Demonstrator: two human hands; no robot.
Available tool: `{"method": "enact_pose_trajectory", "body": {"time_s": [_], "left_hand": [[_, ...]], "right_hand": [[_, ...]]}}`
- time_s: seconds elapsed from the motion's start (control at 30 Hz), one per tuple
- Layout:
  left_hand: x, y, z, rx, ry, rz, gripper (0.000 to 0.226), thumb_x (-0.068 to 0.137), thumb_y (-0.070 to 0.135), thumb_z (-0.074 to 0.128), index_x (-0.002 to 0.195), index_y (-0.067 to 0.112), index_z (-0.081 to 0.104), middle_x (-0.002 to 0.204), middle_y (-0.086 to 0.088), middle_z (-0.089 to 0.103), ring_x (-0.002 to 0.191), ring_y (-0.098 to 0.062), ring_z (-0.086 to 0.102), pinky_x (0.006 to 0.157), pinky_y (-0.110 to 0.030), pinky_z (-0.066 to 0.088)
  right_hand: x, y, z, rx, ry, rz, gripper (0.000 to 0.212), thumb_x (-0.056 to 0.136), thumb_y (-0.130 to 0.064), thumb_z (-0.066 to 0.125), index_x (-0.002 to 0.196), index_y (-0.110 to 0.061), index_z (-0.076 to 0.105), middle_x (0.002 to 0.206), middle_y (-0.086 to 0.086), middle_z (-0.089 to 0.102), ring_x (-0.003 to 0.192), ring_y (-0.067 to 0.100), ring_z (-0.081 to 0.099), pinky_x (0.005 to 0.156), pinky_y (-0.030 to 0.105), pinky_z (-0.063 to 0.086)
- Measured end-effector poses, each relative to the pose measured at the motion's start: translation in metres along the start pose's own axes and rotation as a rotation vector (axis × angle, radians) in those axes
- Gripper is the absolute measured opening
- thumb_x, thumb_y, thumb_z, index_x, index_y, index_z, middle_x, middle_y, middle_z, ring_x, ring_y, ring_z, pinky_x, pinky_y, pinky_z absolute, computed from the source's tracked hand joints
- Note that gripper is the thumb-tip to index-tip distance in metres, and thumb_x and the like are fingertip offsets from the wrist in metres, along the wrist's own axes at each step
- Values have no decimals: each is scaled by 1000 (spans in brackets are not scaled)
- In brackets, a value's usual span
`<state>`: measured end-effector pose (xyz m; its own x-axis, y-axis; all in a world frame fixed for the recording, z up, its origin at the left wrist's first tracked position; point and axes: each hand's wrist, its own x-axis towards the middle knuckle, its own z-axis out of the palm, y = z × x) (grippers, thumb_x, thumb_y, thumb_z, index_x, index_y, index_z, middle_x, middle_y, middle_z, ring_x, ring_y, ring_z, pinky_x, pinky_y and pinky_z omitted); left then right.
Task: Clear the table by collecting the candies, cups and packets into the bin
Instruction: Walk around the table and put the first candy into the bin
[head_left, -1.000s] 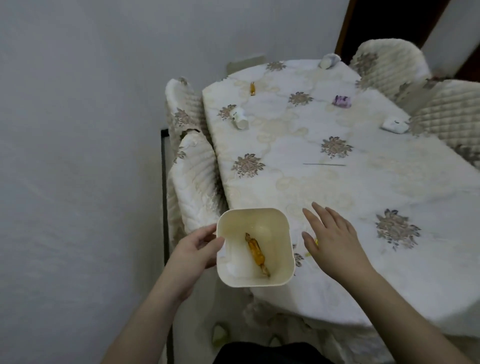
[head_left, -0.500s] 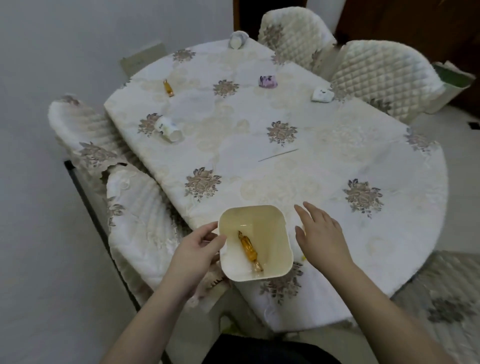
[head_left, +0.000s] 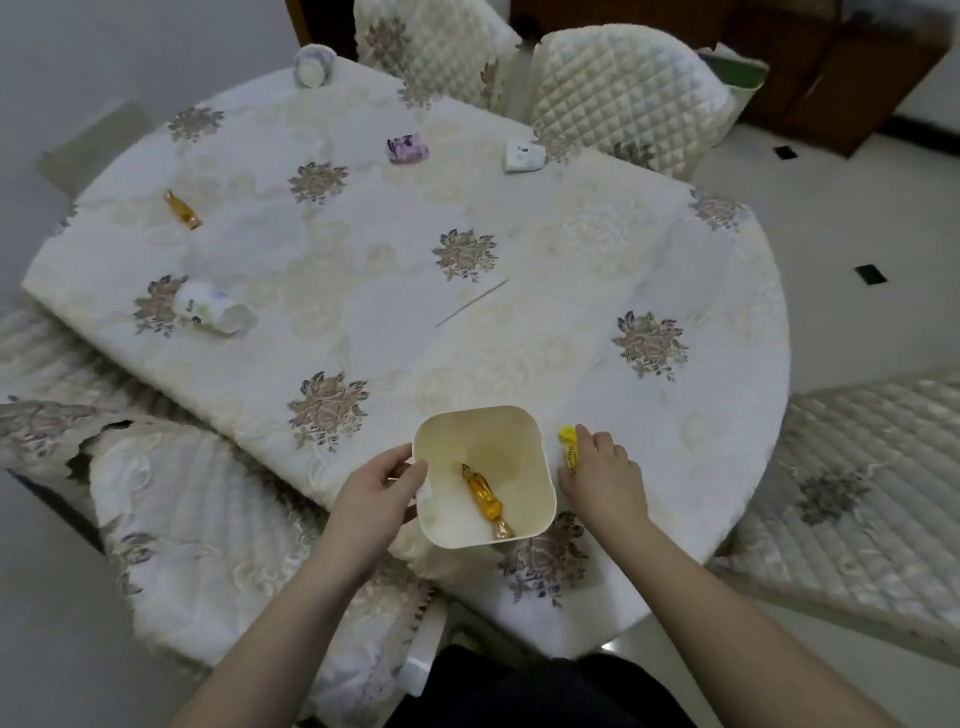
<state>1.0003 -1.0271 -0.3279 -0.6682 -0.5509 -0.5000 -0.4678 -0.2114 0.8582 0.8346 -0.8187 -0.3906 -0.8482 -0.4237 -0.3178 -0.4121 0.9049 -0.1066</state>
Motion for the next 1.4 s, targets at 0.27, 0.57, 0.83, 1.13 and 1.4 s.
{"method": "enact_pose_trajectory", "body": {"time_s": [0.27,0.57,0.83,1.13,1.4], "left_hand": [[1,3,4,84,-37,10,31,100,23,56,95,47,75,95,0,76,83,-17,75,73,-31,62],[0,1,2,65,-60,-8,20,99,25,60,116,29,71,96,-11,73,89,-25,74,85,-43,61],[-2,-1,3,-5,-41,-36,23,99,26,62,120,25,71,103,-11,76,96,-24,74,83,-33,61],[-2,-3,6,17,-9,-23,23,100,27,60,119,26,72,102,-10,78,97,-25,74,86,-39,61],[-17,-7,16,13,128,11,21,98,32,57,107,33,76,98,7,79,89,-10,74,72,-25,59]], "right_hand": [[13,13,15,24,16,-17,39,88,-28,55,123,-12,50,110,13,53,94,33,52,73,40,43],[16,18,4,317,-68,44,36,94,-26,48,129,-18,48,106,12,57,91,32,58,70,37,47],[-10,7,-72,739,76,-124,18,91,-30,58,109,-29,54,65,-5,56,55,-1,56,45,15,37],[-47,-32,-110,853,-19,-410,29,85,-37,63,111,-42,52,80,-12,58,65,4,58,57,15,45],[-54,-14,-107,698,29,-425,26,91,-42,49,117,-42,50,93,-20,56,81,-2,56,70,27,51]]}}
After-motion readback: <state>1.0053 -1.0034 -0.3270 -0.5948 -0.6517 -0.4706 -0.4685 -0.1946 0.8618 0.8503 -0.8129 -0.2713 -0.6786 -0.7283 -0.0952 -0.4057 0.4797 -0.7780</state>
